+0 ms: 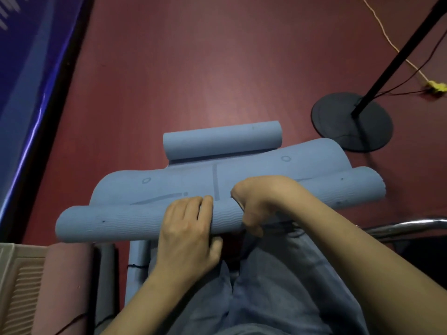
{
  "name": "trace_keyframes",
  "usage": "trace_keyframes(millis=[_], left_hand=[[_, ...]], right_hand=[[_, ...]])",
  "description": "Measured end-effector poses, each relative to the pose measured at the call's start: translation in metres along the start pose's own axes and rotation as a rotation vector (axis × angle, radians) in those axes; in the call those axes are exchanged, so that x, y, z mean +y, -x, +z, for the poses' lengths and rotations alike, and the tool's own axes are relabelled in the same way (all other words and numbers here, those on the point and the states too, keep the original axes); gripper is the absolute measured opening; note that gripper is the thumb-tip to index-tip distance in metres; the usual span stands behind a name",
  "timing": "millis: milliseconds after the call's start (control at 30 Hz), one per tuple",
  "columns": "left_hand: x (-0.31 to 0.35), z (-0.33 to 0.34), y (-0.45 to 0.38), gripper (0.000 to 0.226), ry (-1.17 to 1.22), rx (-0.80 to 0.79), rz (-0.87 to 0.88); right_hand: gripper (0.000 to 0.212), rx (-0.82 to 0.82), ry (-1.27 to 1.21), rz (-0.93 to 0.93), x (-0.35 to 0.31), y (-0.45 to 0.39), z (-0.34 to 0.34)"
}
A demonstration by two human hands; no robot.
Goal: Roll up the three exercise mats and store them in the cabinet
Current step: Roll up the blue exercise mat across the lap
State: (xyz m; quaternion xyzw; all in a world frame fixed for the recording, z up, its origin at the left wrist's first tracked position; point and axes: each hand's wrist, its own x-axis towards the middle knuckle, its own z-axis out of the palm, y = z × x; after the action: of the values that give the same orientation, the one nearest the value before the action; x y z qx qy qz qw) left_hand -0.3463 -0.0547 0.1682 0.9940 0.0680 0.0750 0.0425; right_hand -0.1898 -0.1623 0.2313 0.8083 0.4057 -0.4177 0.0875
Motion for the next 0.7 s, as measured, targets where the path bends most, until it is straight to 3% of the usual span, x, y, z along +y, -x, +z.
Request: trace_keyframes(millis=[133,367,567,700], left_hand=[[-0.002,0.003,-0.01,0.057,-0.078,-0.009,0.001],[-0.008,-0.01,-0.04,0.05,-0.194,-0.203,0.048],[-0.021,-0.026,-0.078,0.05,-0.081,-0.438,0.056],[-0.026,-0.026,-0.085,0.052,-0.065,-0.518,0.073]], right_hand=[[0.045,0.097,0.038,0.023,0.002,0.002,0.008],[0.061,0.699,0.228,0.047,0.002,0.009,0.045],[0.064,0.931,0.209,0.085,-0.01,-0.007,0.064],[0.063,0.955,0.15,0.12,-0.01,-0.016,0.065]])
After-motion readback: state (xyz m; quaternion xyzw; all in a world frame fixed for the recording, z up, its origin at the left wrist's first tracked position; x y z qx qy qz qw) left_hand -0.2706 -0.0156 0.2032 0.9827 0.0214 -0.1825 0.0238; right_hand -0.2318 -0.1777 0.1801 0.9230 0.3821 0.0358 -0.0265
